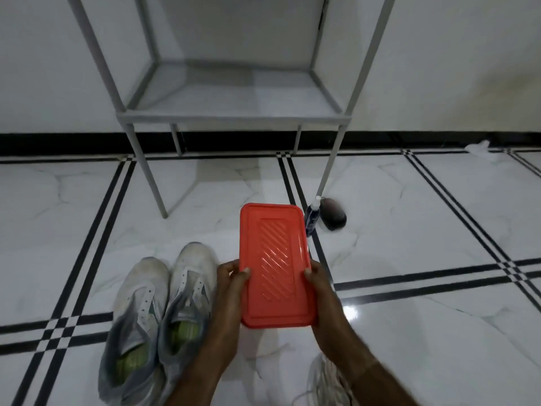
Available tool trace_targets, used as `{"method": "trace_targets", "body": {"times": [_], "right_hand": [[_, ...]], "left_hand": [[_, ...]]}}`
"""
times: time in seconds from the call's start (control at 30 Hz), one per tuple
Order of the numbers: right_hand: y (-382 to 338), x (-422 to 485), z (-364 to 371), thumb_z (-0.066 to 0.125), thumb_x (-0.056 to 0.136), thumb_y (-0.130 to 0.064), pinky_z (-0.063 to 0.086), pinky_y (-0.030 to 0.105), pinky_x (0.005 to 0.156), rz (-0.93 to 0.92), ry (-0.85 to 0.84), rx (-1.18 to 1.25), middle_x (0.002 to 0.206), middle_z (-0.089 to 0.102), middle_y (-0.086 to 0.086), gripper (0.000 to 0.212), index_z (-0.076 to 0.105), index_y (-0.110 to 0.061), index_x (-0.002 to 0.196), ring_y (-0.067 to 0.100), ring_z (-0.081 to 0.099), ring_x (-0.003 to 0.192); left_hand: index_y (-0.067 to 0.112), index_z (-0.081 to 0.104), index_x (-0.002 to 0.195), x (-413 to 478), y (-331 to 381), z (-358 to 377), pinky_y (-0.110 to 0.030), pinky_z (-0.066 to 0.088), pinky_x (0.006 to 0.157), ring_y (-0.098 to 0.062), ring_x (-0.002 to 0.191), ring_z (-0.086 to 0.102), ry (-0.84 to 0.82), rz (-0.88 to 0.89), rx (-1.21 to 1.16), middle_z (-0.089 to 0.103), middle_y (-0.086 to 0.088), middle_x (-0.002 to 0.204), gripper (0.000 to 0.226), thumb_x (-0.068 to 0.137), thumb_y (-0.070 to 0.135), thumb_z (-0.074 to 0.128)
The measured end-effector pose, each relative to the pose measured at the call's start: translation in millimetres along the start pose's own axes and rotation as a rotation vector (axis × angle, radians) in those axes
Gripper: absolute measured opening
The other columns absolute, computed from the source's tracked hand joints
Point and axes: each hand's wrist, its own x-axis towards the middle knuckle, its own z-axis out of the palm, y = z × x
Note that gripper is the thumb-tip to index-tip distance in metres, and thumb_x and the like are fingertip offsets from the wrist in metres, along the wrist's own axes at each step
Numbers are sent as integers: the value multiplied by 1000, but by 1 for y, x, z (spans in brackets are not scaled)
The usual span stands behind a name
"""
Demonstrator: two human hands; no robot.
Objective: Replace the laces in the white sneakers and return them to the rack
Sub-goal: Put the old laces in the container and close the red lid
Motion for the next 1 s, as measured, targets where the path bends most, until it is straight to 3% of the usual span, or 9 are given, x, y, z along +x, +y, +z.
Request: {"method": "trace_targets", "body": {"times": [0.13,0.27,0.4,0.57,0.67,0.73,0.87,1.0], "right_hand": [[-58,13,14,60,88,-47,59,56,91,-149,-17,-8,129,70,2,50,54,-34,136,30,70,114],[-115,23,27,61,83,-39,55,59,98,-255,-49,25,128,70,6,56,56,-28,138,32,69,115],[-155,41,34,56,91,-38,55,50,99,-329,-82,-18,132,68,9,53,55,-21,141,30,67,119],[-206,80,40,62,77,-38,59,41,80,-333,88,22,123,71,12,51,62,-15,123,32,69,112],[-234,106,41,62,79,-37,57,49,90,-365,93,22,121,72,15,51,64,-10,123,36,66,116],[-253,125,41,59,87,-37,53,54,99,-393,104,-19,120,71,17,48,63,-7,124,37,66,116],[-287,163,44,50,101,-40,56,55,98,-423,119,-111,113,74,18,40,67,-9,120,36,70,107],[-313,199,49,55,89,-45,54,55,99,-424,170,-119,116,70,22,44,67,-10,113,39,68,108]], "left_hand": [[33,58,123,-1,66,11,-34,61,73,-14,98,74,-121,192,23,73,9,113,24,100,30,54],[25,62,128,0,120,24,-40,59,85,-17,106,71,-164,352,22,72,3,119,28,100,26,55],[24,66,123,11,159,40,-27,60,74,-15,99,73,-194,401,10,75,3,111,24,102,29,55],[22,68,112,45,206,72,-48,58,88,-23,100,73,-149,382,8,76,0,106,23,96,39,64],[23,70,110,69,229,90,-52,57,93,-23,100,73,-125,404,29,77,0,103,28,95,46,64],[22,70,114,86,244,101,-47,59,90,-21,99,73,-151,438,51,76,0,105,29,97,44,62],[19,66,125,119,266,119,-18,57,70,-12,97,74,-254,468,70,75,0,112,30,98,33,62],[17,55,134,162,274,135,-21,56,72,-16,102,72,-247,406,62,70,-3,121,49,92,37,70]]}}
